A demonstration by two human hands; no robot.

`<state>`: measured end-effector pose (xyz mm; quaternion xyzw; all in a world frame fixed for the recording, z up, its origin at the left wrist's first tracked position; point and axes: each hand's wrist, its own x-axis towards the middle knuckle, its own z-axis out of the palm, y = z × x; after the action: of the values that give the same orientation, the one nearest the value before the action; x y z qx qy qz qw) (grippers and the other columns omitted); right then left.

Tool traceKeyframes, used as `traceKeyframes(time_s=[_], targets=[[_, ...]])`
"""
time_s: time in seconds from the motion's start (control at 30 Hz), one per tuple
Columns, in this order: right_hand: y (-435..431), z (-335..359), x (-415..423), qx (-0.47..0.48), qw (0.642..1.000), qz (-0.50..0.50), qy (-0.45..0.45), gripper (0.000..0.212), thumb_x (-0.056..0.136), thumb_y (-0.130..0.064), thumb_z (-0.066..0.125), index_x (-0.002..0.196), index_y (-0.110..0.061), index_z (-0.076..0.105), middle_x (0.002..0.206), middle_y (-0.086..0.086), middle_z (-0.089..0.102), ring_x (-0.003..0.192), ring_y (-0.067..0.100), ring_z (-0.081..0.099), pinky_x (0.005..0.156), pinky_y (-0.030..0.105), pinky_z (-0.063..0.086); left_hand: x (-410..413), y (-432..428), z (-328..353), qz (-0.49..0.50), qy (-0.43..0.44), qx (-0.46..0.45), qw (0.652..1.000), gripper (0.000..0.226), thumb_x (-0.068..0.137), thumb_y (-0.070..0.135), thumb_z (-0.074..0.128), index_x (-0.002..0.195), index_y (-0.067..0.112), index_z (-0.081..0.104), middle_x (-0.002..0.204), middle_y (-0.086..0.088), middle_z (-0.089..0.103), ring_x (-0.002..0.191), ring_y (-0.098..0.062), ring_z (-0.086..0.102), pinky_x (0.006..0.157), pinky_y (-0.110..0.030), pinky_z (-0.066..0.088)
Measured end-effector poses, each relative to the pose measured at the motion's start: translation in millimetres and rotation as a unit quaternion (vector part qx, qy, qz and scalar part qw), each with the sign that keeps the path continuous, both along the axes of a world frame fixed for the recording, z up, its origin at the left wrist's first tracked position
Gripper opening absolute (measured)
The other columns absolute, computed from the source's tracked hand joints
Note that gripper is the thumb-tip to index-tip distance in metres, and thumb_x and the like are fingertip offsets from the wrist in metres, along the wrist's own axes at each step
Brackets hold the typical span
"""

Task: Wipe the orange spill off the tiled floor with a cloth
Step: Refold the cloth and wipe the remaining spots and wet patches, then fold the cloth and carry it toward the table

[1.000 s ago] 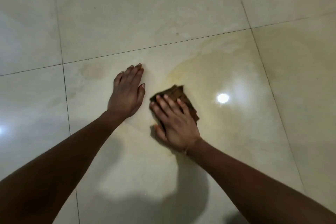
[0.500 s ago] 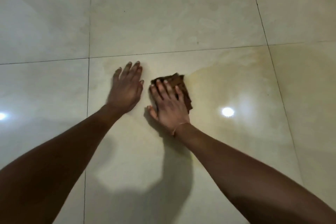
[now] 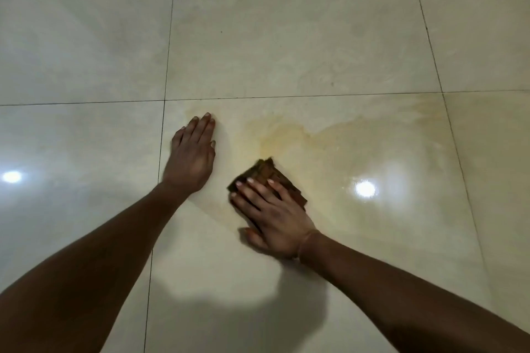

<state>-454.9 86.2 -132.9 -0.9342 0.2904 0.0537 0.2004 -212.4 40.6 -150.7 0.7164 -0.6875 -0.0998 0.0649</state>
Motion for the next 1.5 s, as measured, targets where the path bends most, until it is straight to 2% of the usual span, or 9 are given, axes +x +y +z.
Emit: traceKeyframes(time_s=[0.07,0.23,0.47,0.6,0.77,0.97,1.13,1.33,1.5], targets=[[-24,-5,-32,-0.023,1.0,0.011,0.004,0.066,0.093,-0.05,0.039,0.153,-0.024,0.031,0.161,0.002,0.029,0.149,0.021,0.023,0.117,0.045,0.013,0,-1,2,-0.001,0.004,0.001,1.0,0.052,0.098,0.025,0.028,0.147,0.007,0.034,0.155,-0.009,0.033,0.142,-0.03,0.03,0.112,-0.046,0.025],[-114,-7,-11,-0.066,0.969,-0.234,0.041,0.064,0.095,-0.047,0.035,0.154,-0.024,0.027,0.162,0.001,0.025,0.15,0.021,0.017,0.118,0.047,0.009,4,-2,-4,0.001,0.005,-0.013,1.0,0.051,0.099,0.026,0.028,0.146,0.009,0.035,0.155,-0.008,0.033,0.142,-0.029,0.03,0.111,-0.046,0.026],[-21,8,-81,0.045,0.978,-0.205,0.011,0.055,0.096,-0.013,0.043,0.149,-0.024,0.039,0.158,-0.002,0.035,0.148,0.016,0.025,0.118,0.042,0.012,-27,-14,21,0.055,-0.096,0.099,0.989,0.05,0.101,0.024,0.037,0.145,0.0,0.034,0.154,-0.019,0.032,0.139,-0.037,0.034,0.108,-0.049,0.03],[-8,53,-103,0.203,0.928,-0.312,0.033,0.034,0.101,-0.016,0.045,0.129,-0.021,0.063,0.138,0.005,0.057,0.135,0.023,0.045,0.114,0.031,0.028,-98,-6,75,0.089,0.087,0.197,0.972,0.03,0.094,0.019,0.052,0.121,0.012,0.063,0.123,-0.014,0.063,0.114,-0.031,0.059,0.094,-0.038,0.047],[-25,178,-133,0.358,0.811,-0.462,0.03,0.026,0.092,-0.009,0.048,0.099,-0.009,0.072,0.105,0.013,0.071,0.101,0.033,0.064,0.085,0.033,0.051,-192,19,195,0.107,0.281,0.339,0.891,0.026,0.071,0.007,0.079,0.093,0.019,0.071,0.077,0.003,0.075,0.082,-0.01,0.071,0.068,-0.019,0.051],[-50,399,-155,0.408,0.654,-0.621,-0.142,0.025,0.088,-0.004,0.049,0.094,-0.015,0.071,0.095,0.008,0.073,0.096,0.029,0.068,0.089,0.038,0.055,-225,1,397,0.132,0.355,0.346,0.859,0.043,0.069,0.035,0.085,0.105,0.019,0.068,0.096,-0.001,0.069,0.088,-0.015,0.063,0.07,-0.023,0.044],[-69,620,-156,0.439,0.569,-0.635,-0.282,0.024,0.087,0.002,0.052,0.092,-0.009,0.072,0.09,0.013,0.071,0.086,0.027,0.066,0.084,0.039,0.055,-226,-26,614,0.123,0.526,0.433,0.722,0.034,0.088,0.039,0.066,0.117,0.02,0.064,0.111,0.0,0.07,0.096,-0.014,0.065,0.084,-0.028,0.048],[-74,799,-153,0.401,0.572,-0.606,-0.381,0.018,0.088,-0.007,0.059,0.096,-0.014,0.073,0.088,0.002,0.072,0.083,0.019,0.065,0.075,0.03,0.051,-217,-51,803,0.082,0.557,0.281,0.777,0.023,0.085,0.03,0.071,0.098,0.011,0.072,0.084,-0.003,0.071,0.075,-0.017,0.062,0.07,-0.029,0.046],[-81,864,-160,0.382,0.617,-0.56,-0.4,0.017,0.09,-0.014,0.067,0.107,-0.012,0.069,0.091,0.003,0.069,0.082,0.016,0.065,0.076,0.031,0.057,-226,-84,880,0.079,0.631,0.26,0.727,0.018,0.089,0.029,0.066,0.097,0.013,0.07,0.091,-0.005,0.074,0.084,-0.021,0.068,0.074,-0.03,0.051]])
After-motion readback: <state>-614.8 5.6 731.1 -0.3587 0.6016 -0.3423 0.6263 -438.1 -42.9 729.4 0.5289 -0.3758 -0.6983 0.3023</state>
